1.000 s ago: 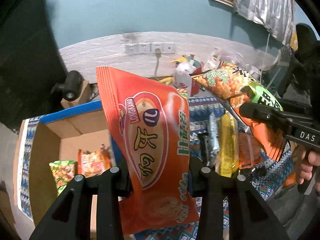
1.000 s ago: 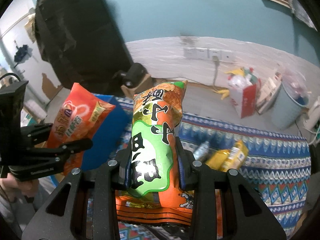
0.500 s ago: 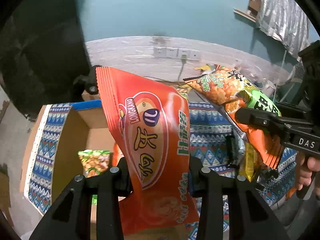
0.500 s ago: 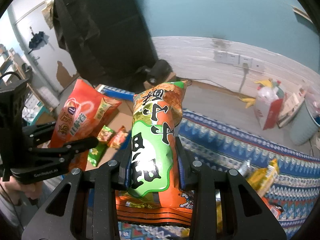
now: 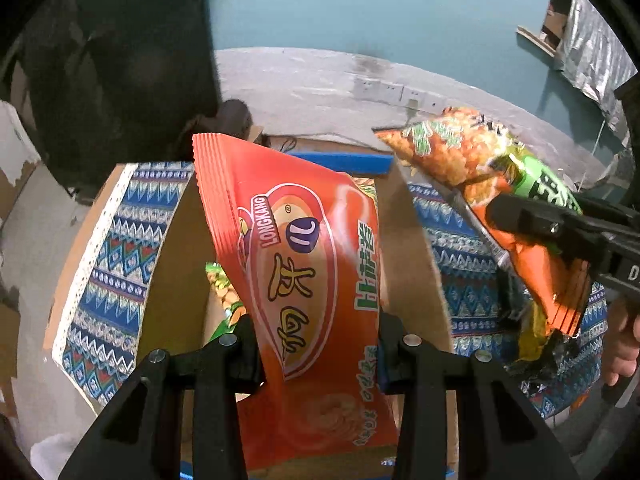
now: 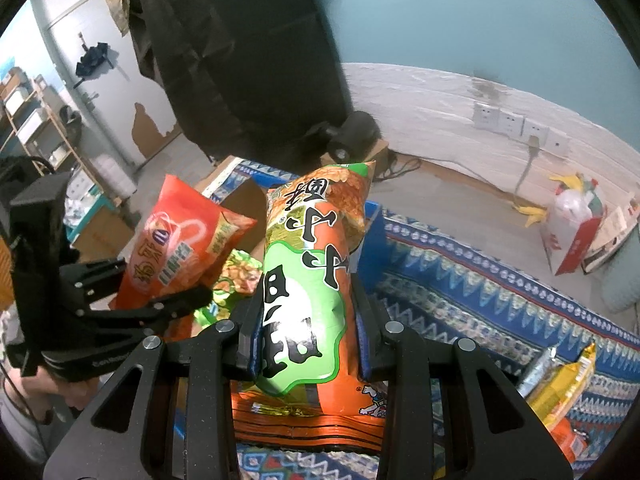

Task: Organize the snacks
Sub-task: 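Carry both bags to the cardboard box and release them inside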

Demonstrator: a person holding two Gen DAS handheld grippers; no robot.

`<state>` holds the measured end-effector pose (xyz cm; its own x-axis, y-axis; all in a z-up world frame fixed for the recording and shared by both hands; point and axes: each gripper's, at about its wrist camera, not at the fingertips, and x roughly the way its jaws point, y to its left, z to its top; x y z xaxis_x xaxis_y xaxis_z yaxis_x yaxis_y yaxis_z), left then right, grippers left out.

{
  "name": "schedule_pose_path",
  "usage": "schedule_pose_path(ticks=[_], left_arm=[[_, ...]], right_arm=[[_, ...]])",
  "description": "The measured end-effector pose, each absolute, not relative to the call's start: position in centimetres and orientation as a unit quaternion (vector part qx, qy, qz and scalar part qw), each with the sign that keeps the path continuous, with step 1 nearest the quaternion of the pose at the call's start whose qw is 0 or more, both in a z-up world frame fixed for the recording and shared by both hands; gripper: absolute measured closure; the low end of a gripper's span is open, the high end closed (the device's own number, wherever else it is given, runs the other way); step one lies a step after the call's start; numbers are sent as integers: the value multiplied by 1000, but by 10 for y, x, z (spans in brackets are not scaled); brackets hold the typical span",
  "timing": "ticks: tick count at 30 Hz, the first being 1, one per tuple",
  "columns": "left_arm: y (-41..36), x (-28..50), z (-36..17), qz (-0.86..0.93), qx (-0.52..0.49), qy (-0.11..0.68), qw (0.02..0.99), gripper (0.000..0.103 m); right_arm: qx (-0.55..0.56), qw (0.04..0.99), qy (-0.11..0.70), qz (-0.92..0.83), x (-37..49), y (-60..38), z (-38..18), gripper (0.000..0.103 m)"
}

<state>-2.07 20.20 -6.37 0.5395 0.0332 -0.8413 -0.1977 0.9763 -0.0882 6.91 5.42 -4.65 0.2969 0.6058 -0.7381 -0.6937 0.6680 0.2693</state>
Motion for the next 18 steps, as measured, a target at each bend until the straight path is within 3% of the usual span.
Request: schedule_pose_path(ticks=[5,10,18], left_arm=[[214,-23,-76,78,-94,493,861,57],[222,-27,-70,89,-89,486,865,42],[247,-39,-62,109,-106,479,865,42]], right_arm=[[-55,798,438,410,67,74,-51,70],[-60,792,442,416,65,90,-58,70],[-73,781,452,425,64,114,-71,70]])
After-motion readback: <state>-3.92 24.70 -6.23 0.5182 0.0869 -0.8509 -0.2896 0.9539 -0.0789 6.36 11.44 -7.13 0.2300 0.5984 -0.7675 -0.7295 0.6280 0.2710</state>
